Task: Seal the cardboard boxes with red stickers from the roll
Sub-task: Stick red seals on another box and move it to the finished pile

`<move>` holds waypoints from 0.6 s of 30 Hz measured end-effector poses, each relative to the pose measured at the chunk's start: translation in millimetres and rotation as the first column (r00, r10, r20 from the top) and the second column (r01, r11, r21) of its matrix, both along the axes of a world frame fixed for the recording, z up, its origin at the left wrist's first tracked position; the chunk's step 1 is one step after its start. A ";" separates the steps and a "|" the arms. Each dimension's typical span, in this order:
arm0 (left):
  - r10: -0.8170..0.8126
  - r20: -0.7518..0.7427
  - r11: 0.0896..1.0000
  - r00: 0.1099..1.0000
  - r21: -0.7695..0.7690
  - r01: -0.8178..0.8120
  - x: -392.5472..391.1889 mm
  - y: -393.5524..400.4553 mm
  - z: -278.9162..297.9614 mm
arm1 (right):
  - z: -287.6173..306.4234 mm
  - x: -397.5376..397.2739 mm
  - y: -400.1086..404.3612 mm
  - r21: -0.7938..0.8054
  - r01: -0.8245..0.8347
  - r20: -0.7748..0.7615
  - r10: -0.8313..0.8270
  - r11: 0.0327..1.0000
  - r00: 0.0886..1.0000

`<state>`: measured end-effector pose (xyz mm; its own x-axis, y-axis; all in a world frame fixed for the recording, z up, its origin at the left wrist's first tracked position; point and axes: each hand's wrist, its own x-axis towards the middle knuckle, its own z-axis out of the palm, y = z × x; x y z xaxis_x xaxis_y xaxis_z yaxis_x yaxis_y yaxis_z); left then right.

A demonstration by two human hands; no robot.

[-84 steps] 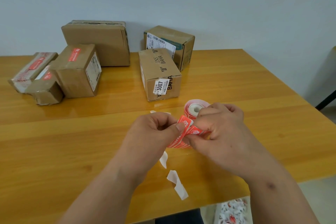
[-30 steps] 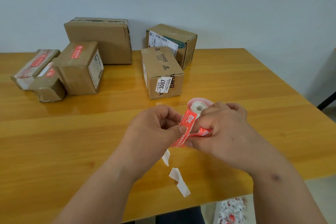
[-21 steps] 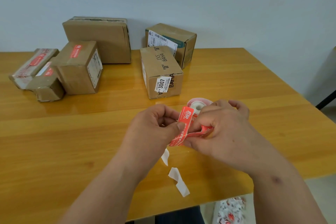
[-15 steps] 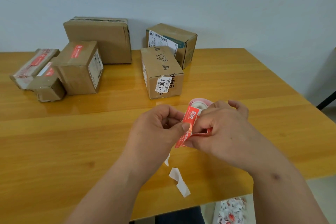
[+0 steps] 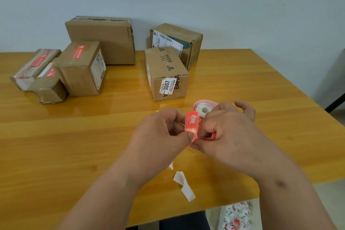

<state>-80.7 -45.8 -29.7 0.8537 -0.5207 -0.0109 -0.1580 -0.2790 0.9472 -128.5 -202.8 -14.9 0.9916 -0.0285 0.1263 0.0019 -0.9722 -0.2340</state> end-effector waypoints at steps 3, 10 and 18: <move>0.035 -0.041 0.999 0.999 -0.012 -0.036 2.3 -2.0 -2.5 | -0.4 -0.2 0.5 0.003 -0.004 0.025 0.004 1.000 1.000; 0.083 -0.095 0.996 0.992 -0.035 -0.087 4.3 -3.7 -4.6 | 0.7 -1.1 -0.7 0.037 -0.005 0.024 0.004 0.999 1.000; -0.003 -0.143 0.999 0.990 -0.053 -0.004 4.2 2.9 0.3 | -0.8 -1.2 -3.5 0.046 0.003 0.026 -0.004 0.999 1.000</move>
